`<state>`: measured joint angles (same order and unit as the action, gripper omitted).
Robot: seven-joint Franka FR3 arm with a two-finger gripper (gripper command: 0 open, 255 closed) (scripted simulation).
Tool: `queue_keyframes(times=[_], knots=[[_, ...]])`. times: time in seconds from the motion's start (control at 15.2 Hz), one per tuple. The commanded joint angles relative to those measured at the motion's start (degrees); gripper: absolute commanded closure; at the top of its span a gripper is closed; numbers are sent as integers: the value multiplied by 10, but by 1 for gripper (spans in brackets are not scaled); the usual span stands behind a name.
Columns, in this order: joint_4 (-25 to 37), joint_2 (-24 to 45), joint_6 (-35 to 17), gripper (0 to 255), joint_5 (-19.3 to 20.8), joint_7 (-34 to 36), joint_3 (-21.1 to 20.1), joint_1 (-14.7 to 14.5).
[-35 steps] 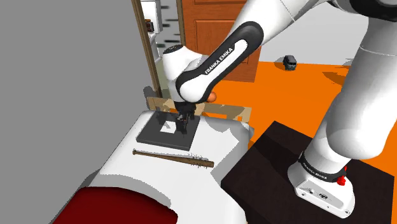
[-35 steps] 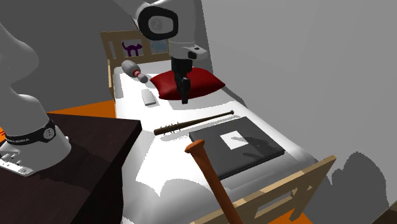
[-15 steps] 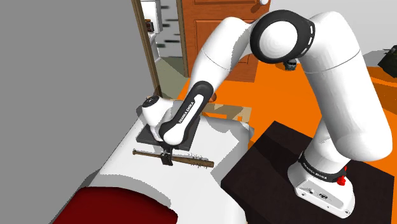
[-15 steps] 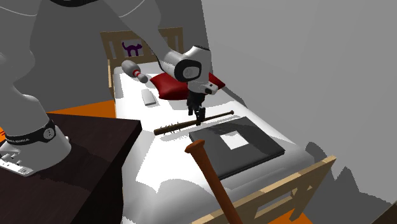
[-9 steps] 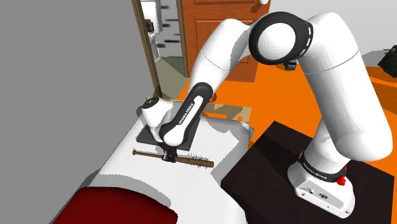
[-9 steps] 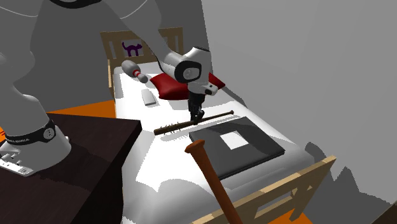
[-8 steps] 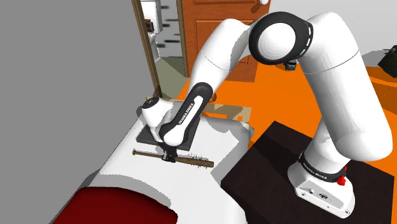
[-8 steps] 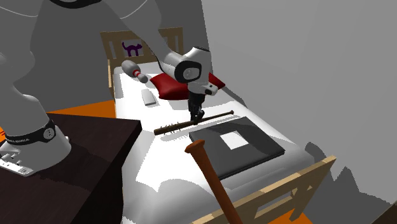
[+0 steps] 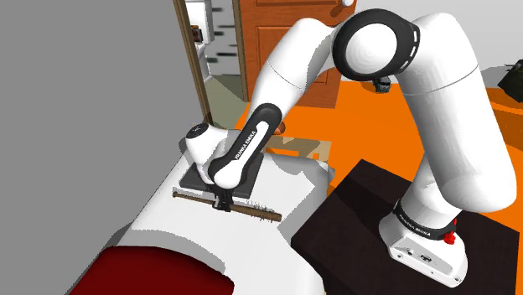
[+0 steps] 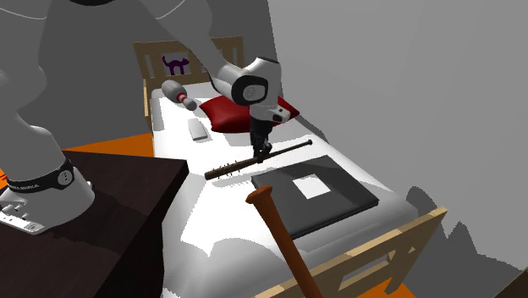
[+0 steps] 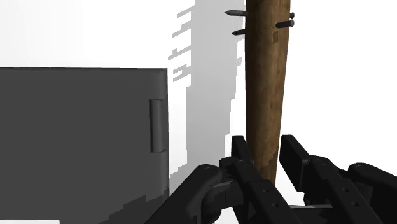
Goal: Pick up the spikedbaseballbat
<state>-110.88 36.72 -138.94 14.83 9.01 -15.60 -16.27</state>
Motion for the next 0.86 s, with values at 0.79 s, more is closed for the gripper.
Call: queue_keyframes(times=[0.79], knots=[[-10, -74, 62, 255, -27, -17, -22, 16]])
